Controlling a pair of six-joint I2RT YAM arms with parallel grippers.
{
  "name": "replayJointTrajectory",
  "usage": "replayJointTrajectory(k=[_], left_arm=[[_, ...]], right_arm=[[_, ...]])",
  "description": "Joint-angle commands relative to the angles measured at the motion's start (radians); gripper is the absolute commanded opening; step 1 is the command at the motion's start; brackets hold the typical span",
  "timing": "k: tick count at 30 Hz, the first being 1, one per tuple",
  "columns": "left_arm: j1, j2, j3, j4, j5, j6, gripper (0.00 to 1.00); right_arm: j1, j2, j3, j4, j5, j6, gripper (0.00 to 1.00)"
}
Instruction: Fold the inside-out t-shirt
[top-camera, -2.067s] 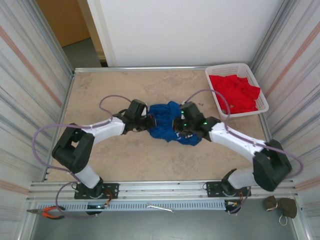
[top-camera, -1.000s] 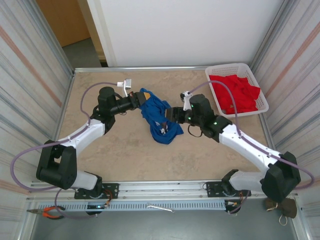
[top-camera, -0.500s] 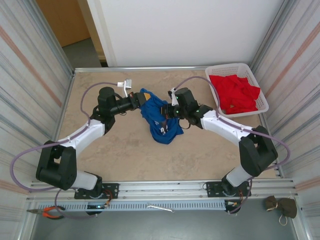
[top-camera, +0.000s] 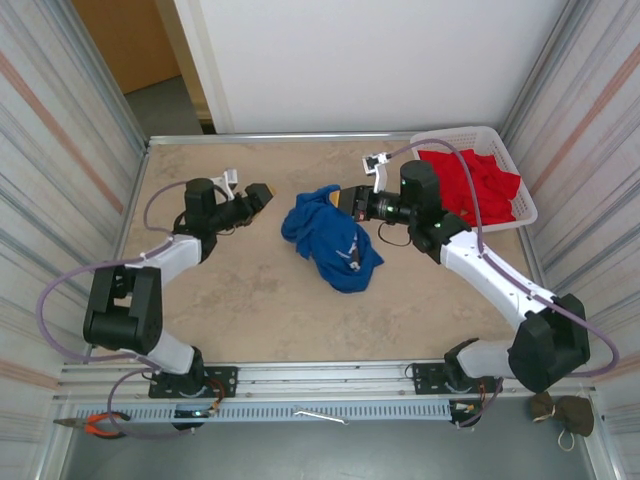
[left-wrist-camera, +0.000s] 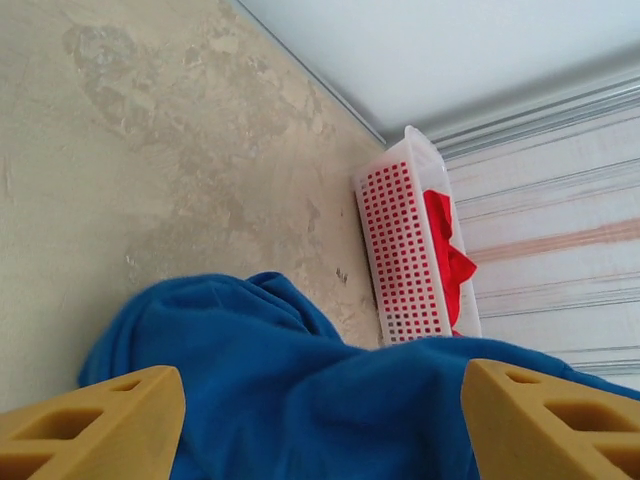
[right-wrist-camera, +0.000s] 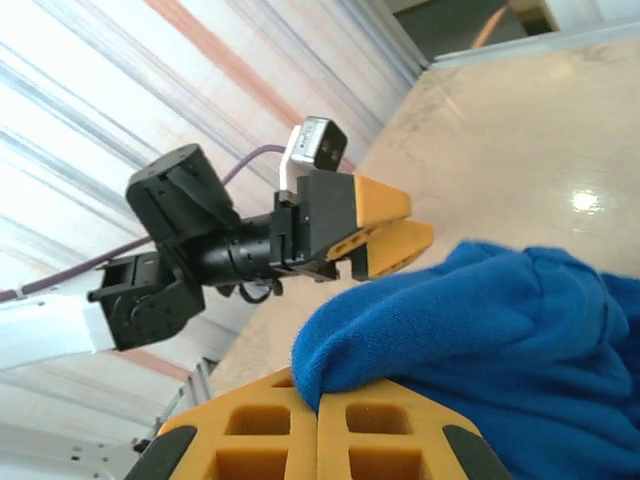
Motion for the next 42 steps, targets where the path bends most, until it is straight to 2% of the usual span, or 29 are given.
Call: replayJointTrajectory(k=[1, 4, 7, 20, 21, 23, 26, 31, 34, 37, 42], left_arm=[[-0.062, -0.137, 0.010, -0.113, -0.055, 0.100, 0.75], [-0.181, -0.228, 0.047, -0.262, -0.154, 0.226, 0.75], [-0.269, -0.244, 0.090, -0.326, -0.191, 0.277, 0.74], [-0.425, -0.111, 0.144, -0.304, -0.195, 0.280, 0.69], [-0.434, -0.103, 0.141, -0.297, -0.189, 0.274, 0.64], [-0.448, -0.089, 0.137, -0.285, -0.186, 0.268, 0.43], [-0.451, -0.082, 0.128, -0.247, -0.172, 0.243, 0.00], [-0.447, -0.148, 0.118, -0.214, -0.216, 0.257, 0.00], [-0.448, -0.232, 0.049, -0.118, -0.236, 0.279, 0.00], [-0.449, -0.301, -0.035, -0.030, -0.215, 0.286, 0.00], [-0.457, -0.352, -0.121, 0.025, -0.149, 0.282, 0.00]], right_arm=[[-0.028, 0.010, -0.043, 0.125, -0.126, 0.058, 0.00], [-0.040, 0.010, -0.061, 0.159, -0.153, 0.069, 0.00], [-0.041, 0.003, -0.068, 0.141, -0.148, 0.058, 0.00], [-0.043, -0.021, -0.087, 0.108, -0.116, 0.056, 0.00], [-0.043, -0.021, -0.088, 0.105, -0.111, 0.056, 0.00], [-0.046, -0.022, -0.086, 0.105, -0.113, 0.055, 0.00], [-0.057, -0.030, -0.090, 0.095, -0.102, 0.053, 0.00], [-0.133, -0.064, -0.161, 0.105, -0.034, 0.084, 0.00], [-0.179, -0.077, -0.239, 0.119, 0.026, 0.111, 0.00], [-0.208, -0.072, -0.302, 0.160, 0.050, 0.142, 0.00], [-0.212, -0.043, -0.323, 0.186, 0.034, 0.147, 0.00]])
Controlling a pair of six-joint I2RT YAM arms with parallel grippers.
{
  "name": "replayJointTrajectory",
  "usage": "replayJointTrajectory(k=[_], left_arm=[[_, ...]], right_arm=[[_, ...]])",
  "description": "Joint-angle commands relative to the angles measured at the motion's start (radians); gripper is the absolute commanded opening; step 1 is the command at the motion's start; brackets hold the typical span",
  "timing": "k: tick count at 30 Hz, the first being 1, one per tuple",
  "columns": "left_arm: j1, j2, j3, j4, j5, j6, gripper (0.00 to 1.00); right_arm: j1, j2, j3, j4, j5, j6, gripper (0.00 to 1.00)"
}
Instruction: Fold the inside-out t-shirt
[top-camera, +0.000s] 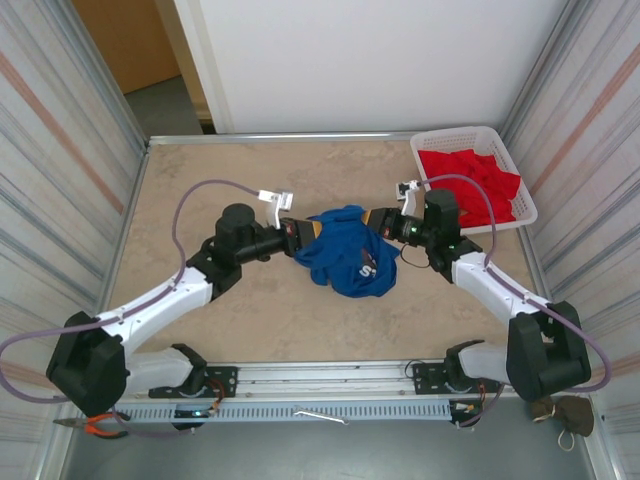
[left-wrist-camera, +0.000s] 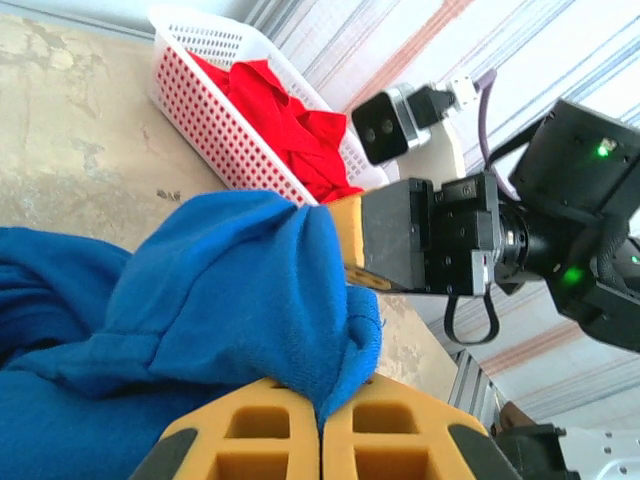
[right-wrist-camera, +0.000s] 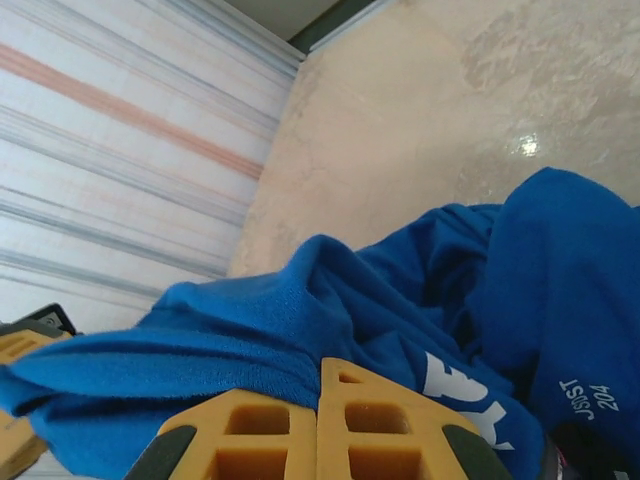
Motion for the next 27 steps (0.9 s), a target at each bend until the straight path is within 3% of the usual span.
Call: replayJointTrajectory(k=[1, 2, 4, 5, 7, 14, 20, 27], left_arm=[[0.002, -0.030, -0.044, 0.096, 0.080, 0.032, 0.00], [0.004, -0.019, -0.038, 0.070, 0.115, 0.050, 0.03], [0.005, -0.014, -0.034, -0.003, 0.106, 0.088, 0.41], [0.006, -0.018, -0.038, -0.022, 0.075, 0.100, 0.54], [0.011, -0.028, -0.031, -0.068, 0.009, 0.130, 0.66], [0.001, 0.049, 0.137, -0.253, -0.104, 0.279, 0.70], [-0.076, 0.123, 0.248, -0.297, -0.156, 0.380, 0.70], [-0.094, 0.229, 0.316, -0.316, -0.159, 0.407, 0.67]], right_arm=[[-0.020, 0.018, 0.000, 0.055, 0.039, 0.025, 0.00], [-0.020, 0.023, 0.006, 0.061, 0.024, 0.022, 0.00], [-0.015, 0.033, 0.029, 0.060, -0.015, 0.006, 0.00], [-0.009, 0.036, 0.045, 0.047, -0.038, -0.014, 0.00], [0.005, 0.040, 0.081, 0.011, -0.075, -0.058, 0.00], [0.049, 0.046, 0.172, -0.117, -0.105, -0.165, 0.00], [0.071, 0.038, 0.187, -0.128, -0.093, -0.165, 0.00], [0.089, 0.020, 0.195, -0.147, -0.084, -0.168, 0.00]])
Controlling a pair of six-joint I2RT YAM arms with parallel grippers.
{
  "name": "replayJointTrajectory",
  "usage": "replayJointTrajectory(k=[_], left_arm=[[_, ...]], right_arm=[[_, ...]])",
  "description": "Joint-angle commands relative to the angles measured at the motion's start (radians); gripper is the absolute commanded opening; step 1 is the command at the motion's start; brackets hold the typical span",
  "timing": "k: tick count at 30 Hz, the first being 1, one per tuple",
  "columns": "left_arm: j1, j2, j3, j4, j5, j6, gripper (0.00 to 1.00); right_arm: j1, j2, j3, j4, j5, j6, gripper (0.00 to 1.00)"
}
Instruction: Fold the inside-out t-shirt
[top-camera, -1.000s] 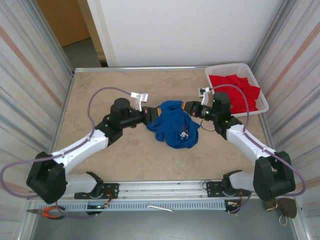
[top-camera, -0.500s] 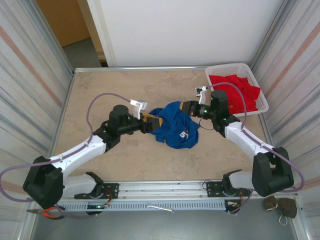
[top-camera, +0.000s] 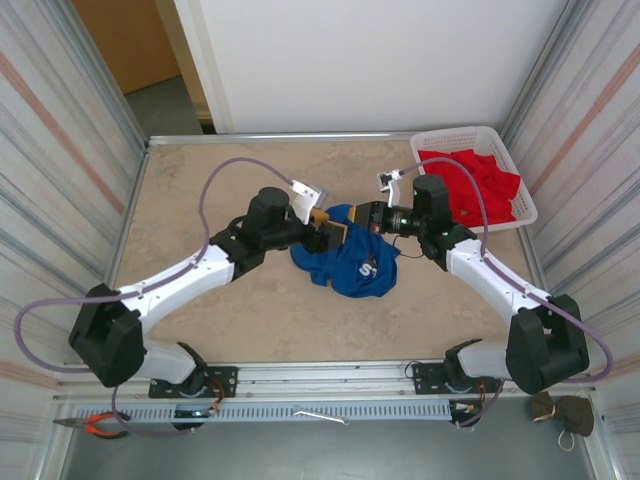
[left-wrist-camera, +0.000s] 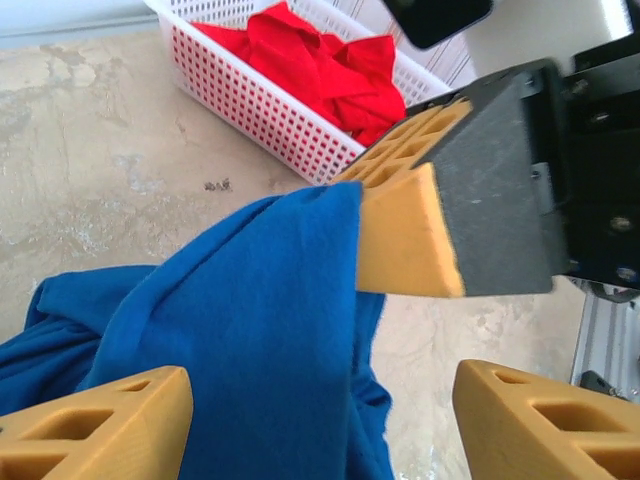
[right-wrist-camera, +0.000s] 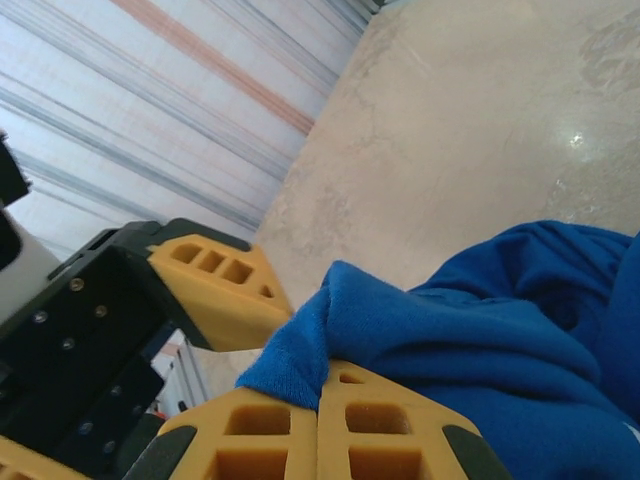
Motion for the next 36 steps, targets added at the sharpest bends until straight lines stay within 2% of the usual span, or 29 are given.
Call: replayJointTrajectory(k=[1, 3, 6, 9, 11, 14, 18, 19, 20, 21, 23, 25, 30, 33, 36], left_arm=[[-0.001, 0.040, 0.040, -0.034, -0.025, 0.055, 0.65], [0.000, 0.056, 0.045, -0.045, -0.037, 0.060, 0.55], [0.002, 0.070, 0.045, -0.048, -0.054, 0.070, 0.34], [0.021, 0.095, 0.049, -0.044, -0.024, 0.067, 0.00], [0.048, 0.106, 0.050, -0.027, 0.030, 0.043, 0.00], [0.101, 0.067, 0.029, 0.050, 0.168, -0.036, 0.00], [0.182, 0.004, -0.039, 0.330, 0.396, -0.263, 0.00], [0.198, 0.002, -0.045, 0.391, 0.443, -0.318, 0.00], [0.208, 0.005, -0.048, 0.438, 0.476, -0.356, 0.00], [0.216, 0.010, -0.050, 0.485, 0.509, -0.396, 0.00], [0.227, 0.025, -0.058, 0.571, 0.553, -0.467, 0.00], [0.237, 0.038, -0.062, 0.631, 0.580, -0.514, 0.00], [0.257, 0.043, -0.078, 0.659, 0.595, -0.533, 0.00], [0.269, 0.042, -0.089, 0.659, 0.594, -0.536, 0.00], [0.277, 0.041, -0.097, 0.657, 0.589, -0.535, 0.00]], right_arm=[[0.008, -0.027, 0.036, -0.018, -0.003, -0.033, 0.00], [0.009, -0.033, 0.038, -0.027, 0.001, -0.037, 0.00], [0.004, -0.039, 0.038, -0.031, 0.003, -0.038, 0.00], [0.000, -0.040, 0.034, -0.031, 0.005, -0.039, 0.00], [-0.006, -0.035, 0.033, -0.027, 0.006, -0.037, 0.00], [-0.016, 0.004, 0.039, -0.029, 0.032, -0.048, 0.00], [-0.043, 0.140, 0.055, -0.007, 0.094, -0.037, 0.00], [-0.047, 0.183, 0.062, 0.018, 0.093, -0.015, 0.12], [-0.050, 0.218, 0.074, 0.039, 0.086, 0.002, 0.32], [-0.050, 0.247, 0.091, 0.049, 0.072, 0.018, 0.47], [-0.045, 0.258, 0.111, 0.047, 0.061, 0.035, 0.56], [-0.043, 0.199, 0.098, 0.018, 0.086, 0.032, 0.58], [-0.051, -0.035, 0.027, -0.097, 0.150, 0.046, 0.59], [-0.020, -0.175, 0.003, -0.164, 0.202, 0.057, 0.56], [0.038, -0.250, 0.005, -0.192, 0.242, 0.067, 0.53]])
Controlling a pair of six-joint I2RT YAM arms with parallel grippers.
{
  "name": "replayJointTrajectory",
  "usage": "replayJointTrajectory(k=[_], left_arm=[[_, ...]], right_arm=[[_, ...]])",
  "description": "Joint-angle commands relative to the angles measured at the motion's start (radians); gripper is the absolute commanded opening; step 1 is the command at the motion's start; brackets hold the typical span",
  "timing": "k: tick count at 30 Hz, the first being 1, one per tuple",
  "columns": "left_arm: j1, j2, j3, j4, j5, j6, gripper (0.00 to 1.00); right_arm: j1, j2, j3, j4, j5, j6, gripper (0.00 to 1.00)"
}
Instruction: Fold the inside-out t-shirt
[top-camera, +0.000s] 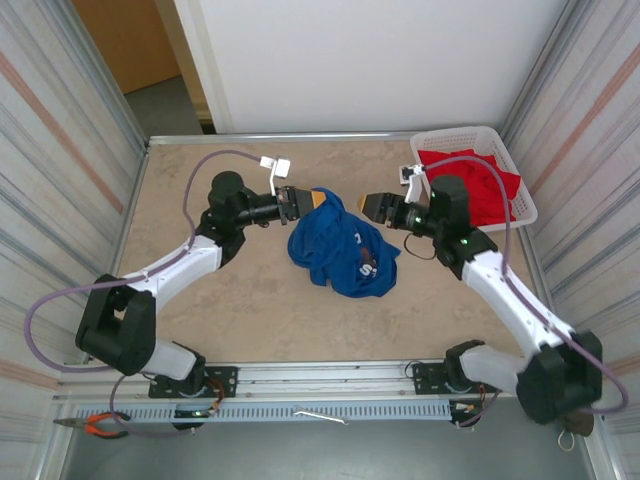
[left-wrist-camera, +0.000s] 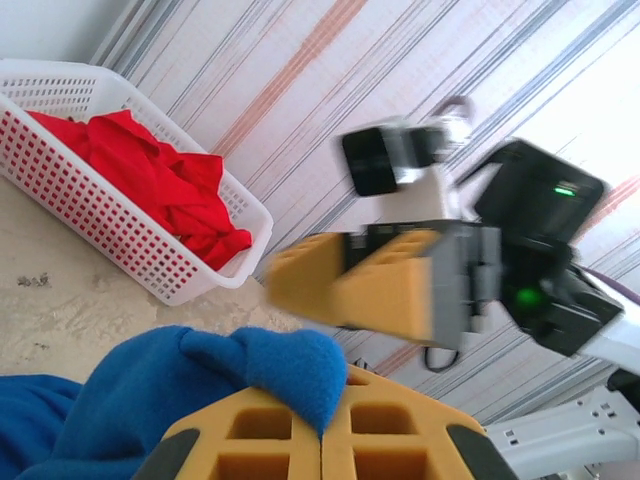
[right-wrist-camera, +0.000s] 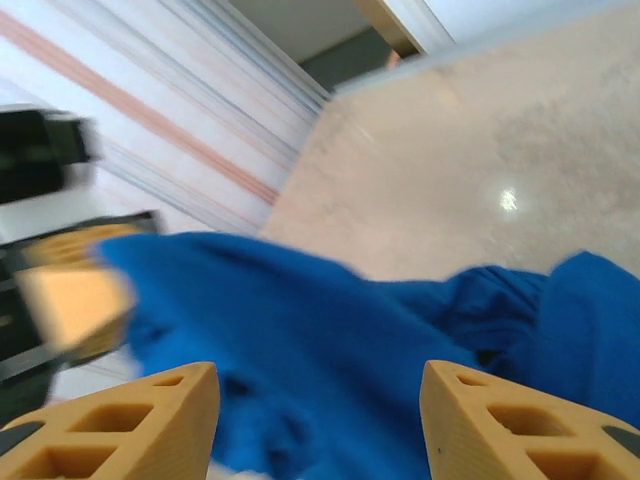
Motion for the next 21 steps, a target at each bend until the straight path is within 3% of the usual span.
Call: replayJointTrajectory(k=[1, 6, 15, 17, 21], left_arm=[[0.012, -0.004, -0.011, 0.069, 0.032, -0.027, 0.00], [0.015, -0.005, -0.002, 0.061, 0.046, -0.030, 0.00], [0.015, -0.005, 0.005, 0.027, 0.066, -0.017, 0.00], [0.016, -0.001, 0.009, 0.026, 0.072, -0.018, 0.00], [0.021, 0.011, 0.013, 0.027, 0.086, -0.020, 0.00]], right_arm=[[0.061, -0.046, -0.006, -0.076, 0.070, 0.020, 0.53], [0.112, 0.039, 0.074, -0.101, 0.097, -0.081, 0.69], [0.115, 0.262, 0.229, -0.070, 0.021, -0.153, 0.68], [0.114, 0.297, 0.247, -0.064, 0.000, -0.152, 0.61], [0.100, 0.349, 0.253, -0.024, -0.068, -0.131, 0.16]])
